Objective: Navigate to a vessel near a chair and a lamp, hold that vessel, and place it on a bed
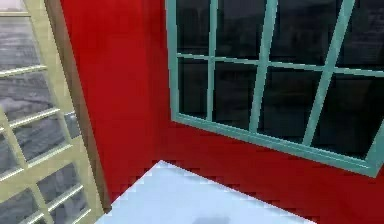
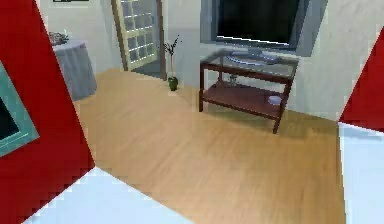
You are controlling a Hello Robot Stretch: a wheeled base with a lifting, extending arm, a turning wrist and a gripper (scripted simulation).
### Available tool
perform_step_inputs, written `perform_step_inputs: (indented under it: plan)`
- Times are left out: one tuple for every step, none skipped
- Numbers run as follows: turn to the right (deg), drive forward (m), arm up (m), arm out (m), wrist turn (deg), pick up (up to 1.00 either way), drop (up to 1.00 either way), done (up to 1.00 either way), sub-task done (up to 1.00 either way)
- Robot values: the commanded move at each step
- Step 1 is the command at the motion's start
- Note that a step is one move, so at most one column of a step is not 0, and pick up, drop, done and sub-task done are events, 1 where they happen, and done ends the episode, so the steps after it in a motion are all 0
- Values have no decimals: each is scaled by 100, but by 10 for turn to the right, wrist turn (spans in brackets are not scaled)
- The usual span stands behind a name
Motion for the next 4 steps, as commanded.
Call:
perform_step_inputs:
  plan:
    - [450,0,0,0,0,0,0,0,0]
    - [240,0,0,0,0,0,0,0,0]
    - [0,100,0,0,0,0,0,0,0]
    - [0,100,0,0,0,0,0,0,0]
